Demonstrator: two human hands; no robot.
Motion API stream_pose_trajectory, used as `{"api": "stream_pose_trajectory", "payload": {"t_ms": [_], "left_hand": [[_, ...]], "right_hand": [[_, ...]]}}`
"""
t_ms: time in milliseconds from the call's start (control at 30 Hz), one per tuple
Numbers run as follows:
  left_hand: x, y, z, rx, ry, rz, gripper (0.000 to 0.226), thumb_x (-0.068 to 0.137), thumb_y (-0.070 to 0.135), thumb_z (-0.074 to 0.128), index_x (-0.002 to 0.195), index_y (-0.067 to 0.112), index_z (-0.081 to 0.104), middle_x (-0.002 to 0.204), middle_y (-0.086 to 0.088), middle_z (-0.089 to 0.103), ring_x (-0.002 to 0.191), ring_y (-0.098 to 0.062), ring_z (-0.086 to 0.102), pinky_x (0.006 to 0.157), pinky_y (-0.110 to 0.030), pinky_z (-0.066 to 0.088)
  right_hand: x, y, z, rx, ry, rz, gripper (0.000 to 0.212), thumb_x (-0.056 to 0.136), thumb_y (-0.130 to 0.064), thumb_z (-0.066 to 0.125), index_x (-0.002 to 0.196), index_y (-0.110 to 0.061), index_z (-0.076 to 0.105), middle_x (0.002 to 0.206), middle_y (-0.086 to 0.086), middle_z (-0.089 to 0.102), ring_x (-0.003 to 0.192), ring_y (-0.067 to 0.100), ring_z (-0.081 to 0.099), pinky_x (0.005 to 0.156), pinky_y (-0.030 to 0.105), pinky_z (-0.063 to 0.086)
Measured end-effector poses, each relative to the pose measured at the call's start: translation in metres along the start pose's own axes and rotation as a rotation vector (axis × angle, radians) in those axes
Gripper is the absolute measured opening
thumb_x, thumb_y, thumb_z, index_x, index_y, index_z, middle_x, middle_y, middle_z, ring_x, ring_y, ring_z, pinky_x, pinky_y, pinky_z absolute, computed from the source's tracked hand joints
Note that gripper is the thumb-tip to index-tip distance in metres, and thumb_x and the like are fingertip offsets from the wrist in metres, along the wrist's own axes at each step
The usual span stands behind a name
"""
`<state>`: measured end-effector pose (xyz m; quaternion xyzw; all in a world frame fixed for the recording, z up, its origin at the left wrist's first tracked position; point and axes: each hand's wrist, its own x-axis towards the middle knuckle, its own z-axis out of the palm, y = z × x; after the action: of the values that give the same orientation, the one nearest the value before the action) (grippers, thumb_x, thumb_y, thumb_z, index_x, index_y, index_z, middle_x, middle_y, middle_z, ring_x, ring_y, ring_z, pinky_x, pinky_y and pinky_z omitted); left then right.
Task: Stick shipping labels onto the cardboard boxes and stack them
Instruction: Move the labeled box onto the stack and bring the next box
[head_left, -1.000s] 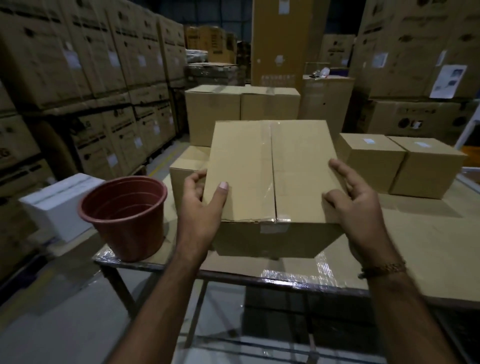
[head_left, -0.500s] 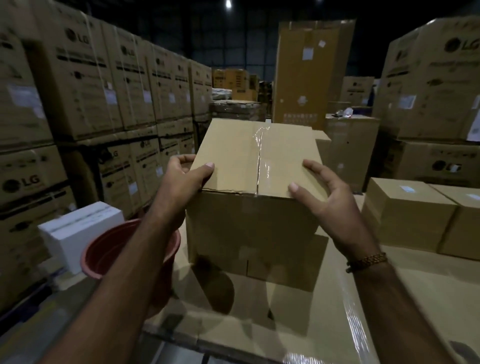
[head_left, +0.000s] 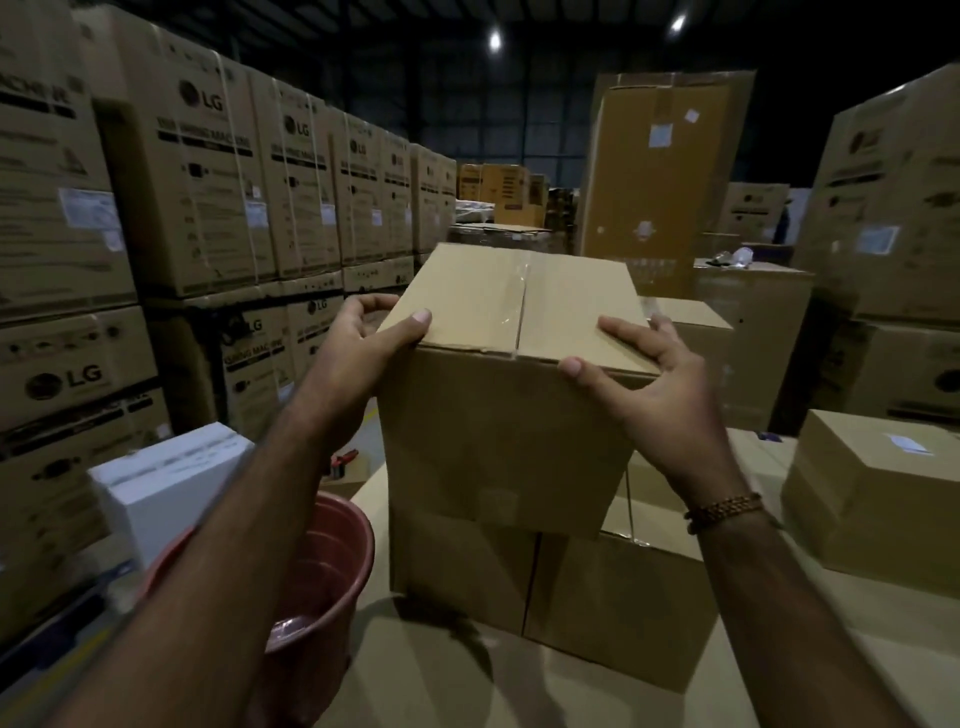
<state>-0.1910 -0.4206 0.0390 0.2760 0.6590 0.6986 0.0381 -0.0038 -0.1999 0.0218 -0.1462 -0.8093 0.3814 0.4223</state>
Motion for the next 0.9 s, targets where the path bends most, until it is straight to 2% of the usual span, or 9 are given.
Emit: {"api": "stream_pose_trajectory", "payload": {"t_ms": [200,267,333,433,533,633,767,833,900], "left_hand": [[0.041,-0.017,-0.016,-0.005,-0.121,0.021,0.082,0.079,0.053,0.080,0.148,0.027,0.044,0.133,0.004,0.063,0.121,-0.017,0.064,0.101,-0.044,0.057],[0.055,-0.026,-0.023,-0.005,-0.158,0.025,0.091,0.075,0.052,0.083,0.151,0.027,0.040,0.136,0.003,0.063,0.123,-0.018,0.065,0.099,-0.041,0.059],[0.068,-0.037,-0.030,0.023,-0.181,0.035,0.103,0.070,0.055,0.090,0.153,0.027,0.037,0.140,0.000,0.062,0.125,-0.018,0.065,0.098,-0.041,0.061],[0.084,-0.054,-0.038,0.043,-0.208,0.045,0.118,0.056,0.056,0.098,0.152,0.029,0.036,0.142,-0.001,0.061,0.125,-0.018,0.065,0.097,-0.043,0.062],[0.097,-0.071,-0.042,0.049,-0.239,0.052,0.118,0.057,0.051,0.101,0.153,0.030,0.034,0.140,0.001,0.061,0.125,-0.017,0.065,0.098,-0.043,0.061],[0.106,-0.083,-0.043,0.061,-0.266,0.065,0.112,0.066,0.038,0.097,0.156,0.029,0.030,0.138,0.007,0.059,0.123,-0.012,0.063,0.093,-0.033,0.061],[0.113,-0.097,-0.039,0.069,-0.280,0.093,0.106,0.074,0.025,0.095,0.157,0.027,0.029,0.131,0.013,0.060,0.111,0.001,0.066,0.082,-0.019,0.059],[0.115,-0.105,-0.037,0.084,-0.288,0.097,0.106,0.075,0.024,0.094,0.157,0.027,0.028,0.129,0.016,0.060,0.106,0.008,0.066,0.081,-0.017,0.059],[0.117,-0.112,-0.035,0.101,-0.301,0.075,0.108,0.075,0.030,0.094,0.159,0.030,0.025,0.131,0.017,0.058,0.106,0.006,0.065,0.079,-0.016,0.058]], "right_hand": [[0.023,0.006,0.036,-0.013,0.134,0.016,0.080,0.066,-0.077,0.084,0.135,-0.040,0.070,0.169,-0.004,0.038,0.153,0.020,0.036,0.119,0.047,0.043],[0.030,0.007,0.050,0.019,0.192,0.028,0.078,0.067,-0.074,0.086,0.134,-0.038,0.070,0.151,-0.010,0.056,0.139,0.013,0.050,0.110,0.044,0.054],[0.038,0.007,0.062,0.034,0.242,0.047,0.074,0.069,-0.069,0.087,0.132,-0.034,0.070,0.130,-0.017,0.061,0.123,0.007,0.057,0.101,0.037,0.059],[0.047,0.012,0.079,0.038,0.281,0.077,0.073,0.068,-0.070,0.087,0.129,-0.034,0.070,0.125,-0.018,0.064,0.119,0.008,0.062,0.098,0.040,0.061],[0.050,0.021,0.095,0.045,0.284,0.095,0.073,0.067,-0.073,0.087,0.127,-0.034,0.071,0.124,-0.021,0.065,0.119,0.007,0.063,0.098,0.039,0.061],[0.054,0.026,0.104,0.026,0.286,0.093,0.069,0.072,-0.067,0.087,0.128,-0.032,0.070,0.117,-0.029,0.059,0.116,0.001,0.058,0.093,0.023,0.054],[0.058,0.033,0.111,0.010,0.287,0.127,0.068,0.075,-0.061,0.087,0.131,-0.030,0.067,0.118,-0.022,0.059,0.112,0.001,0.055,0.076,0.007,0.043],[0.058,0.038,0.113,0.003,0.288,0.144,0.070,0.078,-0.058,0.086,0.136,-0.029,0.063,0.124,-0.017,0.058,0.115,0.003,0.052,0.075,0.006,0.040],[0.056,0.046,0.116,0.014,0.286,0.156,0.075,0.080,-0.057,0.085,0.143,-0.029,0.057,0.131,-0.014,0.055,0.121,0.005,0.048,0.086,0.015,0.046]]}}
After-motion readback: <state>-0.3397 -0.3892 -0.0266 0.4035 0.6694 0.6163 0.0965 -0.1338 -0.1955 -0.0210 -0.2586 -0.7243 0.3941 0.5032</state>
